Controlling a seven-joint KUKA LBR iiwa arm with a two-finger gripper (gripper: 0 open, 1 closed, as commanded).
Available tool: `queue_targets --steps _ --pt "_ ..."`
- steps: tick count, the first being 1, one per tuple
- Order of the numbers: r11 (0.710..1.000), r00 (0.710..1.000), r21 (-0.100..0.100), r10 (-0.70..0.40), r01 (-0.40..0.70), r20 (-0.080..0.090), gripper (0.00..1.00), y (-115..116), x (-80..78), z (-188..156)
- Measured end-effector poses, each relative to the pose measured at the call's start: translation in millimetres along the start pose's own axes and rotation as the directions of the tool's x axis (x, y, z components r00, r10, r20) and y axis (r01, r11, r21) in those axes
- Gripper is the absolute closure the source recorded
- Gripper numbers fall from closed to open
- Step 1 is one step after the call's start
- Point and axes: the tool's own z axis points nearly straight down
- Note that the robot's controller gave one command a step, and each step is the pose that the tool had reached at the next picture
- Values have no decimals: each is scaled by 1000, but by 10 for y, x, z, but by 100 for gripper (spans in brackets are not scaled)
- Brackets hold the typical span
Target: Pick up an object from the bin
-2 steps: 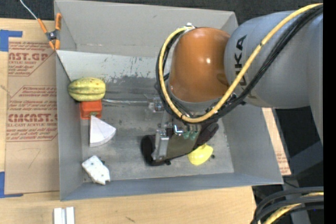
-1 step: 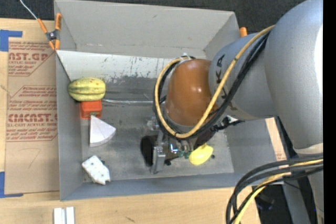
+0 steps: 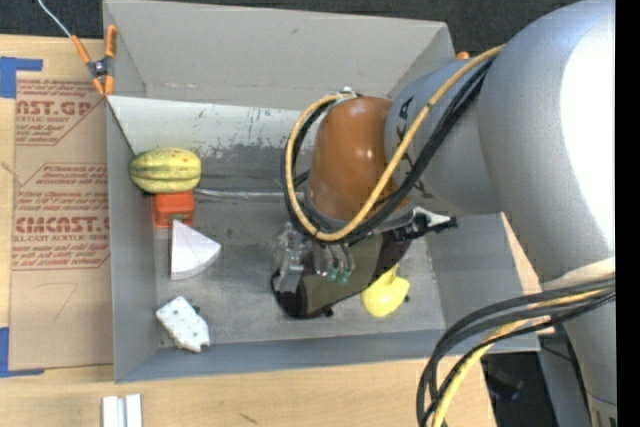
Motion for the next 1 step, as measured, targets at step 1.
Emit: queue_targets --steps 1 --pt "1000 1000 0 0 0 0 100 -1 0 0"
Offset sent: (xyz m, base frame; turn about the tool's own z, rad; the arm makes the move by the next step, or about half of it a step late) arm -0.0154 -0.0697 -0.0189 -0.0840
